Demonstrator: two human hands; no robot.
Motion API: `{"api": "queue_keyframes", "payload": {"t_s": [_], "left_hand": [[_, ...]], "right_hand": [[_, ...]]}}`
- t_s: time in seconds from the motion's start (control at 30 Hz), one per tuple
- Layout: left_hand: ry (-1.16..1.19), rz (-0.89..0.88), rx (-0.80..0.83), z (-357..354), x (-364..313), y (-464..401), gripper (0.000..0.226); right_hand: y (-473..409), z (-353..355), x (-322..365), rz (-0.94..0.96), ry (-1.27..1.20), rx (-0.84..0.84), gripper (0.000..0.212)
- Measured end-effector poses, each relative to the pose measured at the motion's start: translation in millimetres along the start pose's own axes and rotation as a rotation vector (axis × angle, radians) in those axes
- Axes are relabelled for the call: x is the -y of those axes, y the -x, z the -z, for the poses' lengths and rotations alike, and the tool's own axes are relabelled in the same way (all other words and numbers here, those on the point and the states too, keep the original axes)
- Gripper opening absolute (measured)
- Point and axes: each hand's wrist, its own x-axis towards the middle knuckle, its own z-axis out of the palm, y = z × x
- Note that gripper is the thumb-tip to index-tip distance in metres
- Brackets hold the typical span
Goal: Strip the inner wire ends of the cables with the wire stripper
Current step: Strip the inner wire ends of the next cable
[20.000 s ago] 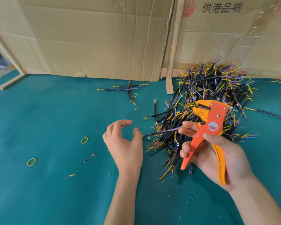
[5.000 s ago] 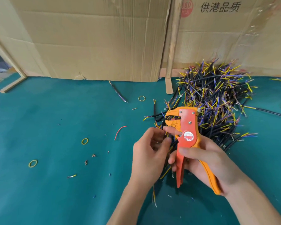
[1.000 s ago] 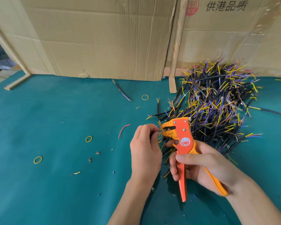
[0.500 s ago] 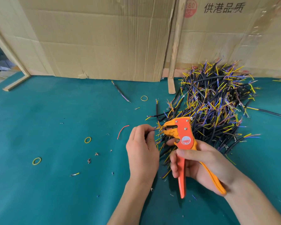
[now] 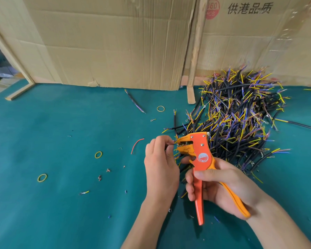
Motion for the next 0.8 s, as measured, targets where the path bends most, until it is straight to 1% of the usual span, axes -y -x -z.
{"api": "queue_keyframes", "payload": {"t_s": [0.1,0.17,0.27,0.37,0.57,0.73,0.8], "left_hand": [[-0.05,-0.022,-0.006,-0.4,2.2,-0.6,0.016],[-0.071,-0.021,-0.018,-1.2,3.4,-0.7,0.016],[-0.074,0.025,-0.049,-1.4,4.1,-1.3,0.017],[-0.074,0.031,-0.063,-0.3,6.1,-2.0,0.018],[-0.069,-0.032,-0.029,-1.1,3.6,0.3,0.016],[-0.068,-0.066,-0.028,-1.3,3.8,0.5,0.015],[-0.059,-0.068,-0.022,-1.2,4.2,0.7,0.015]], "right_hand": [[1.1,0.1,0.6,0.005,0.025,-0.002,0.049],[0.2,-0.3,-0.6,0.004,0.009,-0.012,0.052],[-1.2,0.1,-2.2,-0.01,-0.046,-0.036,0.063],[-1.4,-0.3,-2.3,-0.011,-0.062,-0.046,0.064],[0.2,-2.7,-0.9,0.002,-0.021,-0.011,0.048],[-1.4,-4.1,-2.9,0.001,-0.006,-0.031,0.033],[-2.2,-4.1,-4.1,-0.001,-0.032,-0.046,0.034]]}}
